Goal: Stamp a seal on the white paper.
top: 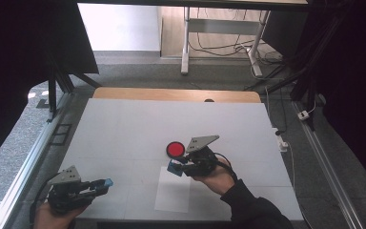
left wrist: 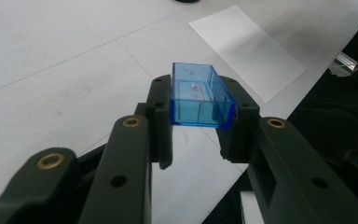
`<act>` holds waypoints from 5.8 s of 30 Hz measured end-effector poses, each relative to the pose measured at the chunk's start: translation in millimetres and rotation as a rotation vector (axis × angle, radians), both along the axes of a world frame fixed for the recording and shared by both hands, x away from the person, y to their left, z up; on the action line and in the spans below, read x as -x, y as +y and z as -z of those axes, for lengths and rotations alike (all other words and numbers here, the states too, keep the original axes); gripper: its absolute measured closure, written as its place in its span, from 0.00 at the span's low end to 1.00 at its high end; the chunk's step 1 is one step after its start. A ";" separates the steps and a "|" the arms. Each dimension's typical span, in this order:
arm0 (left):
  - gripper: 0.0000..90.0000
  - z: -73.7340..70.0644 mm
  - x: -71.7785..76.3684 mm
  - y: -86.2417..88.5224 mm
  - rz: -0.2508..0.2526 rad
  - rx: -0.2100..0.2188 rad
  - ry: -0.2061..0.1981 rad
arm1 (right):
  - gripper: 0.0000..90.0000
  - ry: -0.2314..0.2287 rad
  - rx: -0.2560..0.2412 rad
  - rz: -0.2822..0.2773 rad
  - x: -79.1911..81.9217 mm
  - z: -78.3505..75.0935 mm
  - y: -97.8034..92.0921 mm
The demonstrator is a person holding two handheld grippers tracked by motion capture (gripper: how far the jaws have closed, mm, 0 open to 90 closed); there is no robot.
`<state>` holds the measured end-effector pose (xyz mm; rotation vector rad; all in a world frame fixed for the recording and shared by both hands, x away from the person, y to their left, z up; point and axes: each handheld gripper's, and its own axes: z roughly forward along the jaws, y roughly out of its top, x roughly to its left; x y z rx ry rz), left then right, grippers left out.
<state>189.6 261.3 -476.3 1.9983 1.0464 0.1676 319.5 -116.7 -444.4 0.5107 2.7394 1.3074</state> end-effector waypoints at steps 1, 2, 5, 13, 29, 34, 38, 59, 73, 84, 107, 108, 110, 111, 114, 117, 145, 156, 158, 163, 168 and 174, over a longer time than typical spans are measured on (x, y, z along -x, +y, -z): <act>0.76 0.0 0.0 0.0 0.001 0.000 0.000 | 0.80 0.000 0.007 -0.001 0.6 1.1 0.0; 0.76 0.0 -0.1 -0.1 0.001 0.000 0.000 | 0.80 0.001 0.009 -0.002 1.1 2.6 0.1; 0.76 0.0 -0.1 0.0 0.000 0.000 0.001 | 0.80 0.004 0.028 -0.010 3.0 7.1 0.3; 0.76 0.1 -0.3 -0.1 0.001 -0.001 0.002 | 0.80 -0.007 0.088 -0.058 8.6 18.6 6.2; 0.76 0.1 -0.1 -0.3 0.005 -0.003 0.001 | 0.80 -0.018 0.170 -0.097 10.0 41.4 14.9; 0.76 0.1 -0.1 -0.2 0.006 -0.002 0.001 | 0.80 -0.024 0.175 -0.105 9.3 46.6 15.6; 0.76 0.1 -0.1 -0.2 0.006 -0.002 0.002 | 0.80 -0.020 0.186 -0.099 8.9 49.7 16.0; 0.76 0.3 -0.5 -0.8 0.003 -0.005 0.006 | 0.80 -0.028 0.197 -0.089 12.0 51.6 16.1; 0.76 0.5 -0.9 -0.8 0.004 -0.004 0.012 | 0.80 0.009 0.173 -0.098 5.0 53.5 12.1; 0.76 0.5 -1.0 -1.3 0.005 -0.007 0.011 | 0.80 -0.064 0.224 -0.103 16.2 51.3 19.0; 0.76 0.6 -1.0 -1.1 0.006 -0.007 0.013 | 0.80 -0.001 0.172 -0.095 7.1 54.7 12.8; 0.76 0.6 -1.0 -1.1 0.005 -0.007 0.013 | 0.80 0.002 0.173 -0.094 6.9 54.5 12.9; 0.76 0.6 -1.1 -0.8 0.003 -0.005 0.014 | 0.80 0.008 0.170 -0.095 6.3 54.3 13.1; 0.76 0.7 -1.2 -0.7 0.004 -0.005 0.014 | 0.80 0.005 0.176 -0.105 5.1 53.9 13.0; 0.76 0.7 -1.3 -0.5 0.005 -0.003 0.014 | 0.79 0.012 0.176 -0.105 4.8 53.3 13.5; 0.76 0.7 -1.2 -0.5 0.007 -0.003 0.014 | 0.79 0.018 0.175 -0.101 4.7 52.7 13.8; 0.76 0.7 -1.2 -0.8 0.019 -0.004 0.014 | 0.79 -0.005 0.045 -0.070 6.5 16.6 3.9; 0.76 0.8 -1.5 -0.9 0.022 -0.002 0.015 | 0.79 -0.018 -0.035 -0.062 7.2 -1.4 -2.8; 0.76 0.8 -1.7 -0.9 0.024 -0.001 0.018 | 0.79 -0.016 -0.052 -0.063 7.2 -4.1 -4.0; 0.76 0.8 -1.8 -0.9 0.025 -0.001 0.019 | 0.79 -0.011 -0.084 -0.067 6.9 -11.5 -6.7; 0.76 0.7 -1.9 -1.0 0.028 -0.002 0.019 | 0.79 -0.026 -0.110 -0.069 8.6 -19.6 -8.7; 0.76 0.8 -1.7 -1.6 0.029 -0.006 0.017 | 0.79 -0.035 -0.136 -0.069 10.0 -25.1 -11.1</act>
